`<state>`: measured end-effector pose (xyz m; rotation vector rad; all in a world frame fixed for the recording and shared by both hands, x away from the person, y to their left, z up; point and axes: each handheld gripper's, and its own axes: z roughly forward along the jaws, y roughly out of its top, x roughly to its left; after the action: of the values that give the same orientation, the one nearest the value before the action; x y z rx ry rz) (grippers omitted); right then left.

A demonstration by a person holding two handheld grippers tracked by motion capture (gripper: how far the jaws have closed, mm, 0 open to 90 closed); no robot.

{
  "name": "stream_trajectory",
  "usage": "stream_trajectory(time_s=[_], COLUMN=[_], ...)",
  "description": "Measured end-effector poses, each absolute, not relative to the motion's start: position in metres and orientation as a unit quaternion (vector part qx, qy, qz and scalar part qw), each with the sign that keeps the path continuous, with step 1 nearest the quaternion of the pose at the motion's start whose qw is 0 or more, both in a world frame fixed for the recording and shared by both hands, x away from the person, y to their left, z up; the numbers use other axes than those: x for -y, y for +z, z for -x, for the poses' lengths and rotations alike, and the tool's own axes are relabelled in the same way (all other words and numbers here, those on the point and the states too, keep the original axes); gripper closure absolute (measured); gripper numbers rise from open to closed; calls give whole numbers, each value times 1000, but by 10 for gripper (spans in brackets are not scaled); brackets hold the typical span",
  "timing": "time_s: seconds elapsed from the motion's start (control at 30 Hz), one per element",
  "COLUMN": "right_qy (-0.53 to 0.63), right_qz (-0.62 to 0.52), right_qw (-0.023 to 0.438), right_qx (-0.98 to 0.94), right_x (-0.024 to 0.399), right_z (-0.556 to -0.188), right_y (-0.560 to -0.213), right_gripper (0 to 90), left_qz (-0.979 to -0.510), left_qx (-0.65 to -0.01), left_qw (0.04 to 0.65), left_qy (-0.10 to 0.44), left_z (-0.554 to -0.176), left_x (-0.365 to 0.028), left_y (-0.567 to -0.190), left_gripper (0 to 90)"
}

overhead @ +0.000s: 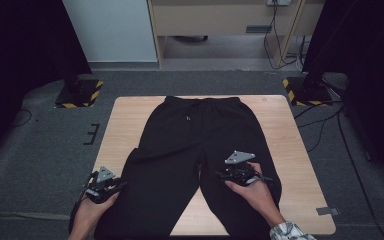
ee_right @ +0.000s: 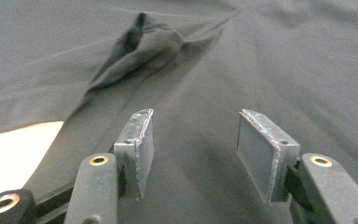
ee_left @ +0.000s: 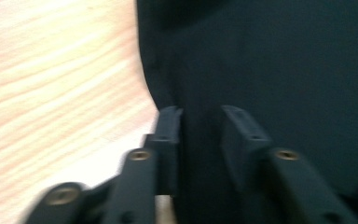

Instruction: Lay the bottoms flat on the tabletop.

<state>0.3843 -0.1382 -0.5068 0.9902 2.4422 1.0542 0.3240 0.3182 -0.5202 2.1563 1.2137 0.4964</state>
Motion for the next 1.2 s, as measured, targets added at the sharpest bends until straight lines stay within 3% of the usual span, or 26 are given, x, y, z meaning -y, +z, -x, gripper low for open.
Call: stream_trajectory(time_s=[0.13, 0.27, 0.4, 0.43, 0.47, 0.67, 0.9, 1.2], right_qy=[363, 360, 359, 359, 359, 371, 392, 399], right_qz=[-355, -373, -386, -390, -390, -372, -359, -348], right_qw=[159, 161, 162, 159, 159, 155, 140, 129], right_qx=[-847, -840, -834, -833, -833, -836, -835, -839], right_x=[146, 162, 173, 174, 174, 158, 132, 86], right_z=[-386, -388, -389, -389, -389, -386, -385, -386], right_y=[-507, -507, -507, -507, -507, -501, -494, -501], right_gripper=[455, 457, 456, 453, 453, 445, 476, 416], left_qz=[-824, -837, -844, -828, -828, -833, -835, -849], left_qx=[-446, -437, -426, -437, -437, -433, -431, -410], left_qw=[303, 286, 269, 283, 283, 276, 295, 290], left_qy=[177, 165, 186, 210, 210, 205, 176, 161], left_z=[-316, -309, -313, -321, -321, -337, -317, -302], left_x=[-314, -309, -300, -294, -294, -278, -272, -259], left_y=[-519, -515, -508, -505, -505, -517, -518, -516], left_gripper=[803, 810, 747, 609, 577, 569, 657, 647])
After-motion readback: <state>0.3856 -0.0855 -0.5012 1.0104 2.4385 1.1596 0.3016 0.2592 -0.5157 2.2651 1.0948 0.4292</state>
